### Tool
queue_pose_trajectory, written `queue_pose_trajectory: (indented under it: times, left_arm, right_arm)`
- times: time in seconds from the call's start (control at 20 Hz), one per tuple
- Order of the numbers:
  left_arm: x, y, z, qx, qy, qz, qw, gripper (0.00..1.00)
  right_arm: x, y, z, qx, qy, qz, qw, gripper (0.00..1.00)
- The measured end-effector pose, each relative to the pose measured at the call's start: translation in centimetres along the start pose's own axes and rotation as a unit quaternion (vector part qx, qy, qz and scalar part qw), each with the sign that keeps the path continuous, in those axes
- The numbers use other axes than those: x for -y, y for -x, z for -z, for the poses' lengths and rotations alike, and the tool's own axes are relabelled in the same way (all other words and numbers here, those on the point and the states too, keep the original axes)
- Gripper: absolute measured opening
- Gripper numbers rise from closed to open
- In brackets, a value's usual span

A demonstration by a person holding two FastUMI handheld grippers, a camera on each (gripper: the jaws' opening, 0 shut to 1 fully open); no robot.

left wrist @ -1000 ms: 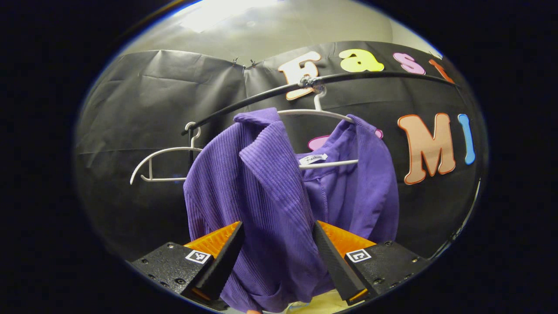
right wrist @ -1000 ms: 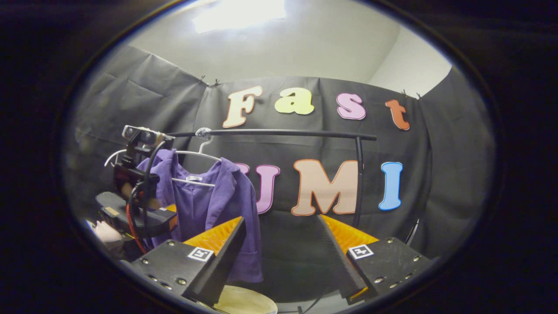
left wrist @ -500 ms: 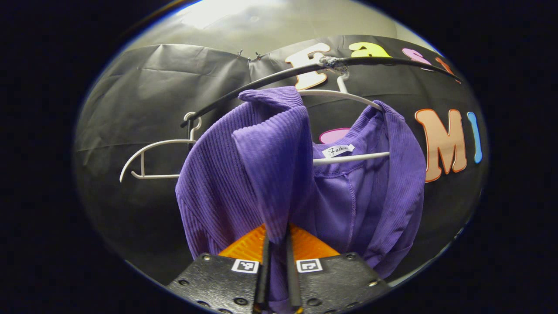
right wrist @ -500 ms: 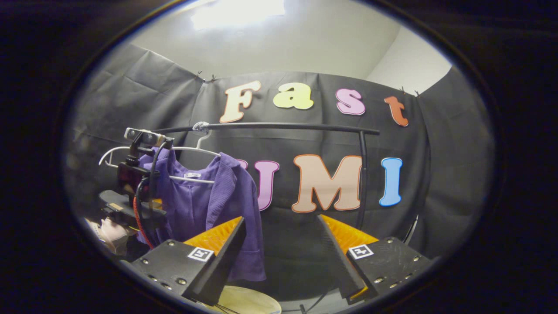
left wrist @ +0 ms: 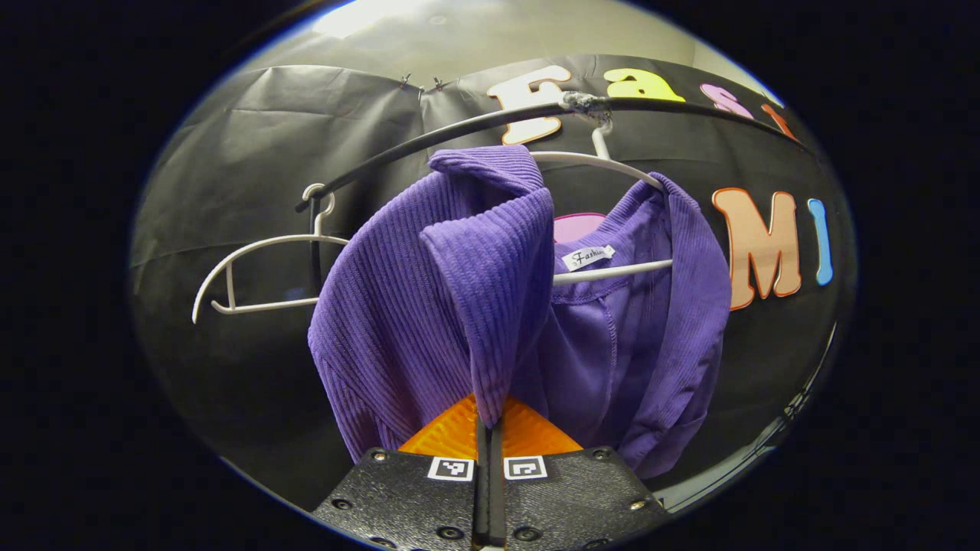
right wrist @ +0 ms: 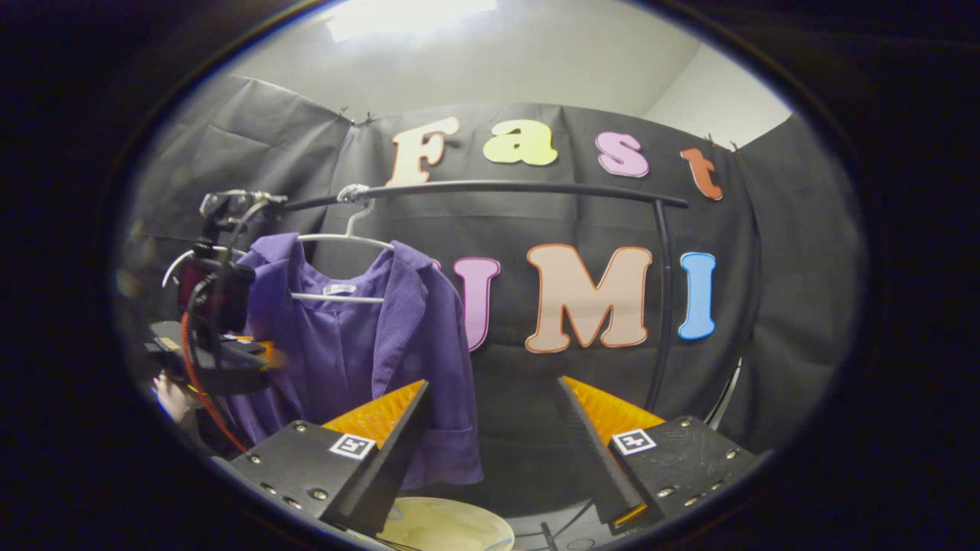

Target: Grasp the clothes on the hanger with both hands and then place them into the laundry hamper below.

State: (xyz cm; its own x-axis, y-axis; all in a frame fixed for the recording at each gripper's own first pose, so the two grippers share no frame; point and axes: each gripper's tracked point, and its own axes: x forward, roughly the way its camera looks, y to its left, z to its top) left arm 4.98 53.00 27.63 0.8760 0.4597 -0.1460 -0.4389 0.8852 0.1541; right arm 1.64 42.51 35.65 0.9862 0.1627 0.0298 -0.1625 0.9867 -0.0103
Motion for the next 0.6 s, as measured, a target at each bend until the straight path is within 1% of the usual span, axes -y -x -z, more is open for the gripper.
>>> queue_pose_trajectory:
  times: [0.1, 0.2, 0.25, 0.3, 0.35, 0.4, 0.5, 0.55, 0.6]
  left_arm:
    - [-0.3, 0.5, -0.2, -0.002, 0.003, 0.011, 1.000, 0.00]
    - [-0.7, 1.0, -0.4, 0.000, 0.008, 0.017, 1.000, 0.00]
    - [-0.9, 1.3, -0.6, 0.000, 0.009, 0.017, 1.000, 0.00]
    - [-1.2, 1.6, -0.7, -0.002, 0.010, 0.016, 1.000, 0.00]
    - [-1.5, 1.9, -0.9, -0.002, 0.012, 0.014, 1.000, 0.00]
    - [-1.7, 2.2, -1.2, -0.002, 0.016, 0.011, 1.000, 0.00]
    - [-2.2, 2.8, -1.5, -0.002, 0.019, -0.002, 1.000, 0.00]
    - [-2.3, 3.0, -1.7, 0.000, 0.021, -0.009, 1.000, 0.00]
    - [-2.4, 3.2, -1.7, 0.000, 0.020, -0.016, 1.000, 0.00]
  right_arm:
    - [-1.2, -1.0, 0.7, -0.011, 0.005, -0.005, 1.000, 0.97]
    - [-2.2, -2.0, 0.7, -0.009, 0.013, -0.014, 1.000, 0.94]
    - [-2.9, -2.5, 0.6, -0.007, 0.015, -0.020, 1.000, 0.96]
    - [-3.3, -3.2, 0.7, -0.009, 0.015, -0.026, 1.000, 0.94]
    - [-3.6, -3.9, 0.6, -0.009, 0.013, -0.032, 0.999, 0.97]
    - [-4.0, -4.5, 0.6, -0.008, 0.011, -0.039, 0.999, 0.94]
    - [-4.7, -6.0, 0.5, -0.010, 0.005, -0.051, 0.999, 0.94]
    - [-5.0, -6.6, 0.5, -0.011, 0.003, -0.057, 0.998, 0.96]
    - [-5.4, -7.3, 0.8, -0.013, 0.003, -0.064, 0.998, 0.96]
